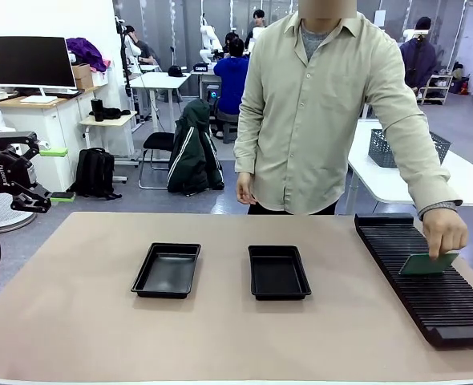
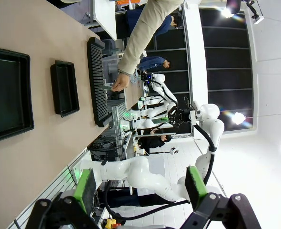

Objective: Inspect and transfer BCBs to ESD trays.
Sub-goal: Pick up the Blank PCB from the PCB Rack and place it in the left ESD tray.

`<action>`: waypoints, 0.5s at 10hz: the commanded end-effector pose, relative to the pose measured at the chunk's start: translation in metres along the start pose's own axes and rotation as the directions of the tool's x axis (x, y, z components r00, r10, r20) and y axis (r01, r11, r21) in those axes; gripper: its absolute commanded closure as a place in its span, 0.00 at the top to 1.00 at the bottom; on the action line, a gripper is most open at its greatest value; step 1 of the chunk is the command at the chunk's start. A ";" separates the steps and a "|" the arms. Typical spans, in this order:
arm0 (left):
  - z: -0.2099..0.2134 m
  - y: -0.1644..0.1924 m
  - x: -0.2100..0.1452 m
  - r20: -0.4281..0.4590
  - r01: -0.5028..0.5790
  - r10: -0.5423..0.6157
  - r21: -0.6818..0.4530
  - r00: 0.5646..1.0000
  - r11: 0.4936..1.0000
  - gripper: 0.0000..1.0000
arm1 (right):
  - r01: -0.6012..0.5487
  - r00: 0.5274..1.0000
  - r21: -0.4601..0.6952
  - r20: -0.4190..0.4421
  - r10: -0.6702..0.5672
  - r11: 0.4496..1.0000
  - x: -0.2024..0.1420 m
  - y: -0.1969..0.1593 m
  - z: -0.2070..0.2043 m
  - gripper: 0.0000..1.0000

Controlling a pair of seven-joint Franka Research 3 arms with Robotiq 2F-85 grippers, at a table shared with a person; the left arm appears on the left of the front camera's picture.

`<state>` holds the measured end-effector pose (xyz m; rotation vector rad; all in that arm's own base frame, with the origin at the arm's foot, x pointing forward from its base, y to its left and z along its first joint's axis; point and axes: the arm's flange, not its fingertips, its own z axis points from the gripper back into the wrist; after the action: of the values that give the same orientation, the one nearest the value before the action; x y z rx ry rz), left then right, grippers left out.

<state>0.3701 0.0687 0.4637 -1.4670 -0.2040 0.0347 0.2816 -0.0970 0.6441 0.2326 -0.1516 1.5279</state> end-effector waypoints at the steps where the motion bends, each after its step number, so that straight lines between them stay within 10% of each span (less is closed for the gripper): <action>1: 0.001 0.000 -0.001 0.001 0.000 0.000 -0.002 1.000 1.000 1.00 | 0.017 1.000 0.019 0.009 -0.018 1.000 0.001 0.004 -0.011 0.02; 5: 0.001 0.000 -0.001 0.001 0.000 0.000 -0.002 1.000 1.000 1.00 | 0.030 0.999 0.027 0.014 -0.030 0.999 -0.001 0.013 -0.016 0.02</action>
<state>0.3701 0.0687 0.4637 -1.4670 -0.2040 0.0347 0.2734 -0.0965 0.6319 0.2565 -0.1510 1.5215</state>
